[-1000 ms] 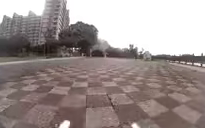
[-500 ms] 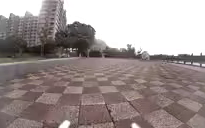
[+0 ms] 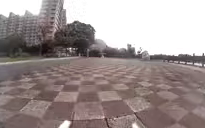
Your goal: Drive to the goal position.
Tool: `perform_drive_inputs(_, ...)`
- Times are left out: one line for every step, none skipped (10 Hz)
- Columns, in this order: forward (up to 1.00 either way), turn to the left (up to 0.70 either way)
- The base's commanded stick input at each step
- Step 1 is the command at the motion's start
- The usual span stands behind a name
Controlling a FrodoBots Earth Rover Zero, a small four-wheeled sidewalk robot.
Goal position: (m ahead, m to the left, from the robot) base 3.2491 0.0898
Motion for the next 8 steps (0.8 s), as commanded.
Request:
perform_drive_inputs(0.7, 0.09)
perform_drive_inputs(0.7, 0.09)
perform_drive_inputs(0.7, 0.09)
perform_drive_inputs(0.7, 0.09)
perform_drive_inputs(0.7, 0.09)
perform_drive_inputs(0.7, 0.09)
perform_drive_inputs(0.7, 0.09)
perform_drive_inputs(0.7, 0.09)
